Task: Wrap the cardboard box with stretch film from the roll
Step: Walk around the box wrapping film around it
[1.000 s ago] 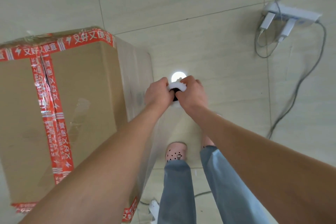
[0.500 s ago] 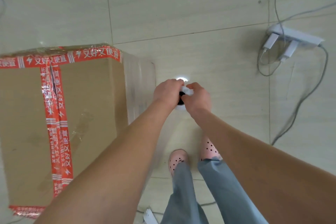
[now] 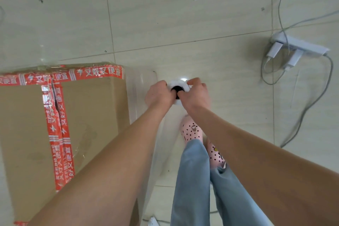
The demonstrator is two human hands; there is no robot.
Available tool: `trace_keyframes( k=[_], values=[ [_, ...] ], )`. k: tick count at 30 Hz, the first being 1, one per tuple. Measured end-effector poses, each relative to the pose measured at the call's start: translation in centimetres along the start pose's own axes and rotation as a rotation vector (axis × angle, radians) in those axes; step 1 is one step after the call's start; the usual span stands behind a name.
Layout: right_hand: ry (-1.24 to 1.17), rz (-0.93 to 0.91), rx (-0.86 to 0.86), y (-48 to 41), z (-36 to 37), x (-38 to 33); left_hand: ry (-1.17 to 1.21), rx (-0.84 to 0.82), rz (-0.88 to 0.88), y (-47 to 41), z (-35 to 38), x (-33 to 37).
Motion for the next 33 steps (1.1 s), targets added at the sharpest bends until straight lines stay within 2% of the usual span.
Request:
trace_keyframes(
  k=[2, 4, 9, 12, 17, 24, 27, 30, 33],
  values=[
    [-0.039, 0.014, 0.006, -0.8, 0.2, -1.3, 0.038, -0.050, -0.058, -0.9, -0.7, -0.5],
    [-0.041, -0.002, 0.000, -1.4, 0.4, -2.4, 0.035, -0.071, -0.029, -1.3, -1.2, -0.7],
    [0.006, -0.010, -0.033, -1.8, 0.4, -2.8, -0.162, 0.012, 0.361, -1.9, -2.6, 1.5],
    [0.036, -0.036, -0.049, -2.5, 0.3, -3.1, -0.274, 0.015, 0.457, -2.4, -3.1, 2.5],
    [0.080, -0.028, -0.061, -3.5, 0.1, -4.2, -0.268, 0.017, 0.421, -3.3, -4.0, 2.8],
    [0.051, 0.002, 0.013, -4.5, 1.3, -6.9, 0.086, 0.055, 0.102, -5.5, -6.3, 0.4],
    [-0.045, -0.022, 0.021, -5.3, 2.3, -8.5, 0.154, -0.027, -0.024, -6.7, -7.2, -0.7],
    [-0.028, -0.024, 0.010, -5.7, 2.6, -9.6, 0.112, -0.095, 0.024, -7.3, -8.0, -0.9],
    [-0.004, -0.005, -0.005, -5.7, 2.5, -9.4, -0.035, -0.054, 0.244, -7.3, -8.7, -0.2]
  ],
)
Point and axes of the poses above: each hand's wrist, its own y-axis away from the middle knuckle, its own z-axis out of the palm, x = y × z, the point moved 2 cm from there along -y, towards the middle knuckle, and after that the axes turned 6 degrees about -z, right-handed, at the moved point
